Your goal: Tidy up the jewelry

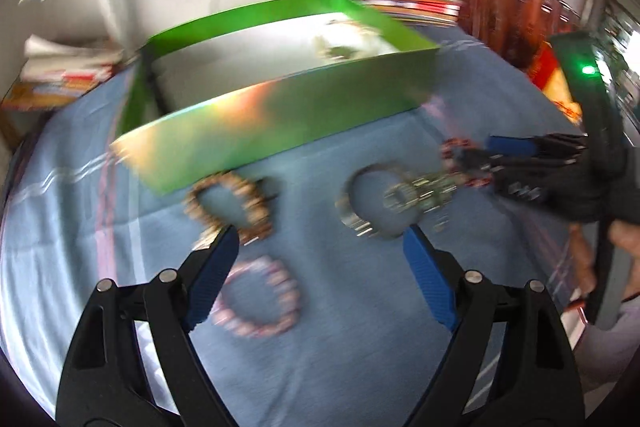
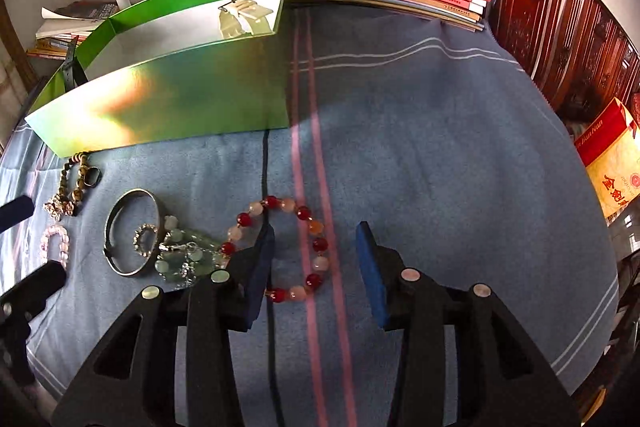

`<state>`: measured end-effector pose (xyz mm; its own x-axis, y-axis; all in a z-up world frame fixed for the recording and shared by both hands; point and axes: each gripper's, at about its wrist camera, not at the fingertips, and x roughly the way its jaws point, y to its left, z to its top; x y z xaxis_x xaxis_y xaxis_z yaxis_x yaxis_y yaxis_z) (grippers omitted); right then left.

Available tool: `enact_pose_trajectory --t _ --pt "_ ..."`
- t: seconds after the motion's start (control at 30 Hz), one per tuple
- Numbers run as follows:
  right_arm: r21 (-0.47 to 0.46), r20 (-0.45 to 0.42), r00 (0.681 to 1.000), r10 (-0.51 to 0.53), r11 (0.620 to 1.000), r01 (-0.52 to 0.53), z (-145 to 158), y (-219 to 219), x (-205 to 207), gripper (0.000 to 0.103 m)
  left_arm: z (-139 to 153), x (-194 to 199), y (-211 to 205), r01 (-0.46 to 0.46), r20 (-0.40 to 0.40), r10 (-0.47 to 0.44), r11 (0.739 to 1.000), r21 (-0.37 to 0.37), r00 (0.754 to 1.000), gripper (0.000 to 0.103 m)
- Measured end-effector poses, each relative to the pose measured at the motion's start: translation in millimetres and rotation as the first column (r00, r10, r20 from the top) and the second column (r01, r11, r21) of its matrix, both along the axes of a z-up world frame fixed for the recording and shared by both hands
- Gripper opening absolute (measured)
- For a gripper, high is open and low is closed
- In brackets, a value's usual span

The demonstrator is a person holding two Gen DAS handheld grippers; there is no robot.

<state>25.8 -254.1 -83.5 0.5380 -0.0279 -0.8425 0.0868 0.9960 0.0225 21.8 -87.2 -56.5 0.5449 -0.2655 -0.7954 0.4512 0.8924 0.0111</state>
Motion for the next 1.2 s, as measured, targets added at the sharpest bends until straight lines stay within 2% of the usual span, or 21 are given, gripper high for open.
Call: enact_pose_trajectory --t 0.03,0.1,0.2,0.33,0.37,0.4,0.5,0.67,0.8,0.87,0.9,0.93,0.97,1.03,1.07,1.13,1.2 --pt "0.001 0.003 1.0 -0.005 1.0 0.005 0.4 -2.2 -1.3 0.042 0.0 -0.3 -10.6 0.028 0.004 -0.028 1.0 -0.002 1.0 0.076" --pt "-0.002 0.005 1.0 -0.016 1.0 0.016 -0.2 -7.6 -3.9 0.042 -3.5 0.5 -40.7 0.12 0.0 -0.12 0.992 0.027 0.993 0.064" --pt "-0.007 0.009 1.0 -0.018 1.0 0.018 -2.2 -16.0 -5.4 0.042 -11.2 1.9 -68.0 0.214 -0.017 -0.213 0.975 0.055 0.977 0.058" --pt "0.015 0.022 1.0 -0.016 1.0 0.015 -2.8 -21.7 -6.8 0.042 -23.4 15.4 -84.2 0.231 -0.076 -0.226 0.971 0.058 0.971 0.053" --pt "0.022 0.024 1.0 -0.014 1.0 0.013 -2.6 -21.2 -6.8 0.042 -25.6 16.6 -85.5 0.23 -0.082 -0.225 0.972 0.057 0.971 0.046" --pt "0.034 0.029 1.0 -0.009 0.999 0.008 -2.1 -21.7 -7.5 0.042 -28.3 19.8 -88.9 0.234 -0.094 -0.228 0.97 0.058 0.969 0.033" --pt "0.05 0.039 0.999 -0.003 0.999 0.001 -0.3 -22.1 -9.4 0.042 -33.1 26.5 -92.1 0.238 -0.104 -0.231 0.969 0.06 0.967 0.016" --pt "0.065 0.049 0.999 0.012 0.998 -0.015 1.0 -18.9 -10.7 0.042 -35.2 31.9 -85.9 0.217 -0.126 -0.211 0.975 0.038 0.969 0.01" --pt "0.056 0.044 0.999 0.024 0.998 -0.026 -2.3 -13.2 -8.6 0.042 -34.1 34.7 -78.9 0.208 -0.153 -0.205 0.978 0.001 0.967 0.012" --pt "0.03 0.052 0.998 0.029 0.999 -0.03 -2.4 -9.7 -8.1 0.034 -33.2 34.8 -78.9 0.206 -0.142 -0.203 0.978 0.007 0.969 0.02" --pt "0.022 0.053 0.998 0.033 0.999 -0.034 -2.2 -8.1 -8.2 0.019 -32.9 34.4 -79.7 0.207 -0.136 -0.203 0.978 0.013 0.97 0.024" --pt "0.026 0.053 0.998 0.039 0.999 -0.04 -2.4 -7.4 -8.2 0.012 -32.6 34.9 -81.1 0.21 -0.133 -0.206 0.978 0.015 0.969 0.026" --pt "0.033 0.053 0.998 0.043 0.998 -0.044 -2.8 -8.0 -8.2 0.01 -31.7 34.5 -82.4 0.213 -0.132 -0.209 0.977 0.013 0.969 0.03" --pt "0.035 0.057 0.997 0.046 0.998 -0.048 -3.1 -7.7 -8.7 0.008 -32.2 35.5 -83.9 0.216 -0.129 -0.212 0.976 0.017 0.969 0.03" --pt "0.037 0.058 0.997 0.046 0.998 -0.048 -3.3 -8.0 -8.6 0.008 -33.4 36.4 -84.8 0.214 -0.131 -0.209 0.977 0.022 0.969 0.029" --pt "0.048 0.06 0.997 0.044 0.998 -0.047 -3.1 -8.7 -9.2 0.008 -35.2 37.2 -84.3 0.2 -0.118 -0.194 0.979 0.04 0.974 0.014" --pt "0.05 0.07 0.997 0.03 0.998 -0.033 -0.8 -12.1 -10.1 0.008 -35.3 39.9 -82.0 0.185 -0.126 -0.179 0.982 0.031 0.976 0.01"
